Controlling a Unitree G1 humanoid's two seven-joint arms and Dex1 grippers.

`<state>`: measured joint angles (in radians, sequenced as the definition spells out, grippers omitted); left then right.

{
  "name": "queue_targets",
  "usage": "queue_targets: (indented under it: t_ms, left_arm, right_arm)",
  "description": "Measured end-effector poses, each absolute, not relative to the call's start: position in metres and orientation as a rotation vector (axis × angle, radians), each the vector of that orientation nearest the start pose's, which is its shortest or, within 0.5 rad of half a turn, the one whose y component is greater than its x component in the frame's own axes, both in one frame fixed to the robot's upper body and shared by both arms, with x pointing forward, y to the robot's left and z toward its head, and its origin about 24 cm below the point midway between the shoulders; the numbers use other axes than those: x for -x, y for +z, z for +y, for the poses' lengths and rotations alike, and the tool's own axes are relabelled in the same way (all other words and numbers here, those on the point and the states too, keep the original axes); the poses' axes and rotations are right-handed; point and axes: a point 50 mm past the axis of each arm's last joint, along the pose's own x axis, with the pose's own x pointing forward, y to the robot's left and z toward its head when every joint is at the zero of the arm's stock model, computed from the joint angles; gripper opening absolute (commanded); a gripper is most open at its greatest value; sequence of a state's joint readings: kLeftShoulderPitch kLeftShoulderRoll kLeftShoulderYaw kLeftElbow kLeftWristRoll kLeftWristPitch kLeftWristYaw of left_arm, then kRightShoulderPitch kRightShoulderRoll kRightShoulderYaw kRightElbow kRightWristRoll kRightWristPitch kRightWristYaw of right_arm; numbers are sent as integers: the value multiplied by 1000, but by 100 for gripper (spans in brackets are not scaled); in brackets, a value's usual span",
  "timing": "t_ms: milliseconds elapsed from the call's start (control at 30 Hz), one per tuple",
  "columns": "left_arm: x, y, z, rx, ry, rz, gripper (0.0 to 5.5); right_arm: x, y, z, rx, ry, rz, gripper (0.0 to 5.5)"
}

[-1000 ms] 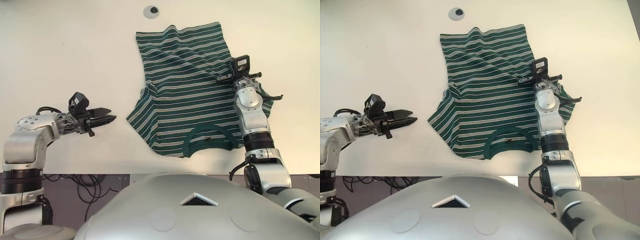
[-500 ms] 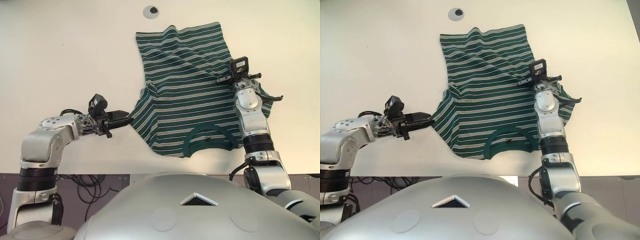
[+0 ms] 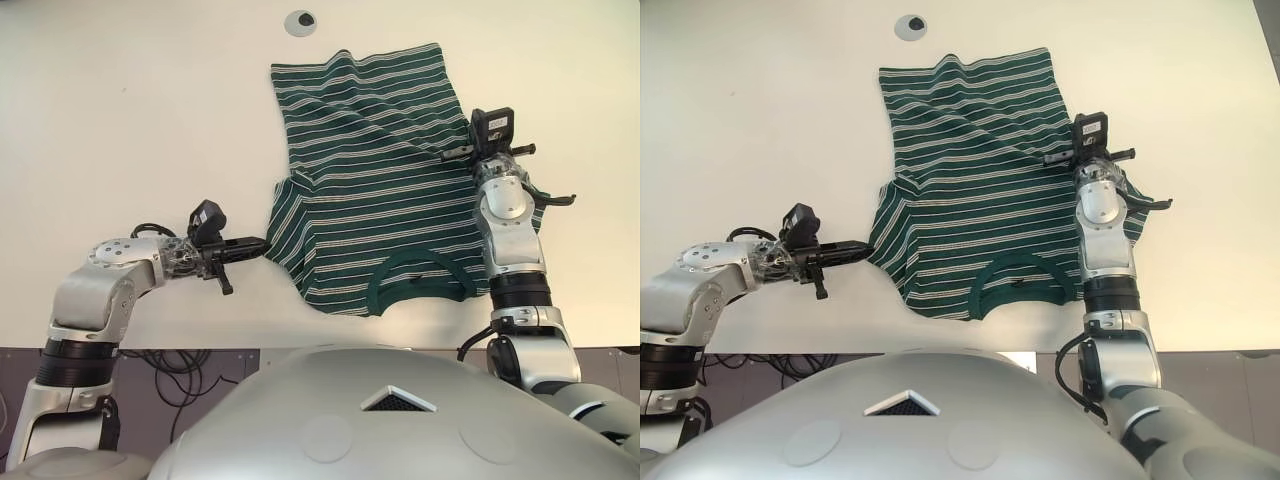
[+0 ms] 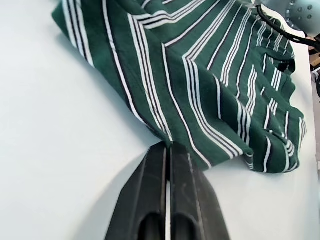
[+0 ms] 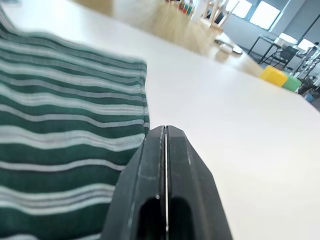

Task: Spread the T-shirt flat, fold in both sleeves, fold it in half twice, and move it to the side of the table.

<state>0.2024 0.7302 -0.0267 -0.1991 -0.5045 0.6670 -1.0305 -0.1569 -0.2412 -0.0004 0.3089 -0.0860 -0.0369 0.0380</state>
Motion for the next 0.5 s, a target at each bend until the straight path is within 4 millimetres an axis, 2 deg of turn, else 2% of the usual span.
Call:
queue_targets:
  t_ms: [133, 200, 367, 500]
  left_arm:
    - [-178, 33, 238, 153, -965, 762, 1]
    - [-185, 38, 253, 129, -938, 757, 1]
    - [-199, 48, 297, 81, -837, 771, 1]
    - [-202, 51, 313, 60, -798, 774, 1]
  right_arm:
    - [-280, 37, -192, 300, 50, 6, 0]
    - [-280, 44, -189, 250, 36, -40, 0]
    - [-280, 53, -202, 228, -37, -88, 0]
    - [-280, 53, -204, 228, -55, -84, 0]
